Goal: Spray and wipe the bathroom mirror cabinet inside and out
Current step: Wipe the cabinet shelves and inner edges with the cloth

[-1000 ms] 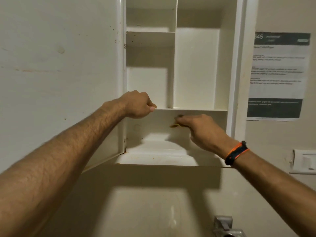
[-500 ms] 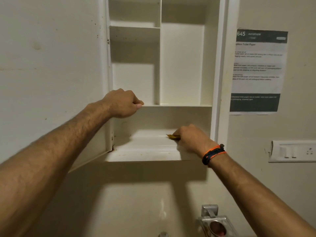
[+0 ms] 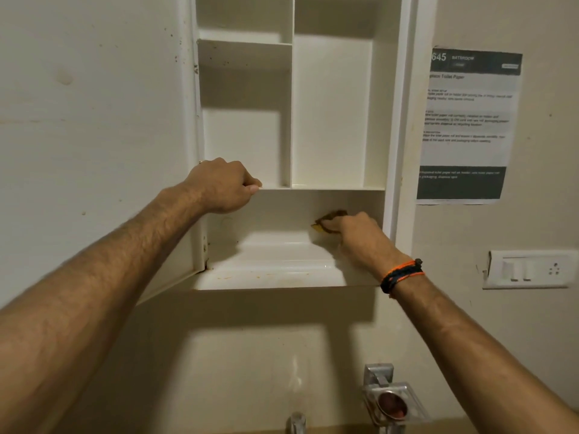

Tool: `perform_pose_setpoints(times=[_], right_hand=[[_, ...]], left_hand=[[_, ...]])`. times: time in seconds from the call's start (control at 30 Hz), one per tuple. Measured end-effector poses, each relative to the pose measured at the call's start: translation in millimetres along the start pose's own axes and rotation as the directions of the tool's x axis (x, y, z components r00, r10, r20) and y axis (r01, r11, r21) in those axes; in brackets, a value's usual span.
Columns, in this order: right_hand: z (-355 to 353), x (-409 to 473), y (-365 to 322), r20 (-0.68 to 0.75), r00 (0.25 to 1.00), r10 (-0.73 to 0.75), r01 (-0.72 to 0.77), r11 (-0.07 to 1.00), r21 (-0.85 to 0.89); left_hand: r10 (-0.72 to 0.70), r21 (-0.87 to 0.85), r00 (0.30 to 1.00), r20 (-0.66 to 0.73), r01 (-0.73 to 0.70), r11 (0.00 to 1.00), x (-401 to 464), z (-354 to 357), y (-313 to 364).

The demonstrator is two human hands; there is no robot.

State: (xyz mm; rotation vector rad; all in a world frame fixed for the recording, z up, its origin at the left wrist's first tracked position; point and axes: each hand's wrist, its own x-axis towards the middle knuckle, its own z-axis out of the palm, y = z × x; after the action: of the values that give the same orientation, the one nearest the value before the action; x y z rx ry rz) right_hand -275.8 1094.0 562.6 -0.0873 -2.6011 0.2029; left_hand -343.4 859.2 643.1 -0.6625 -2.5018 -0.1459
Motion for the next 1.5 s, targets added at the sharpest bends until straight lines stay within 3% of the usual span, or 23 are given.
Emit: perform_pose_setpoints(times=[0.1, 0.17, 0.43, 0.6, 0.8, 1.2, 1.37, 1.5], right_hand=[[-2, -7, 5, 0.163, 0.986, -0.043, 0.051, 0.998, -0.045], [-6, -12, 5, 0.196, 0.978, -0.073, 0.084, 0.995, -0.05], [-21, -56, 8, 0.144, 0.977, -0.159, 0.158, 0.987, 0.017], [-25, -62, 7, 0.146, 0.982, -0.118, 0.108, 0.991, 0.073], [-15, -46, -14, 0.181, 0.978, -0.1, 0.099, 0.995, 0.014], [-1, -95, -15, 0.117, 0.992, -0.049, 0.057, 0.996, -0.069], [0, -101, 0, 0.026, 0.998, -0.064, 0.059, 0.984, 0.166], [-5, -95, 11, -0.08, 0.996, -0.031, 0.064, 0.893, 0.445]], left_hand=[[-0.006, 0.001, 1.0, -0.001, 0.006, 1.0, -1, 0, 0], [-0.009, 0.001, 1.0, 0.001, 0.009, 1.0, -2, 1, 1], [-0.038, -0.024, 0.999, -0.031, 0.038, 0.999, -7, 6, 3], [-0.021, 0.011, 0.999, -0.028, 0.021, 1.0, -8, 7, 3], [-0.026, -0.012, 0.998, -0.065, 0.025, 1.0, -9, 10, 4], [-0.023, -0.039, 0.993, -0.117, 0.018, 0.999, -12, 15, 5], [-0.018, -0.012, 0.99, -0.142, 0.016, 1.0, -16, 15, 7], [-0.021, -0.037, 0.998, -0.066, 0.018, 0.999, -19, 10, 10]])
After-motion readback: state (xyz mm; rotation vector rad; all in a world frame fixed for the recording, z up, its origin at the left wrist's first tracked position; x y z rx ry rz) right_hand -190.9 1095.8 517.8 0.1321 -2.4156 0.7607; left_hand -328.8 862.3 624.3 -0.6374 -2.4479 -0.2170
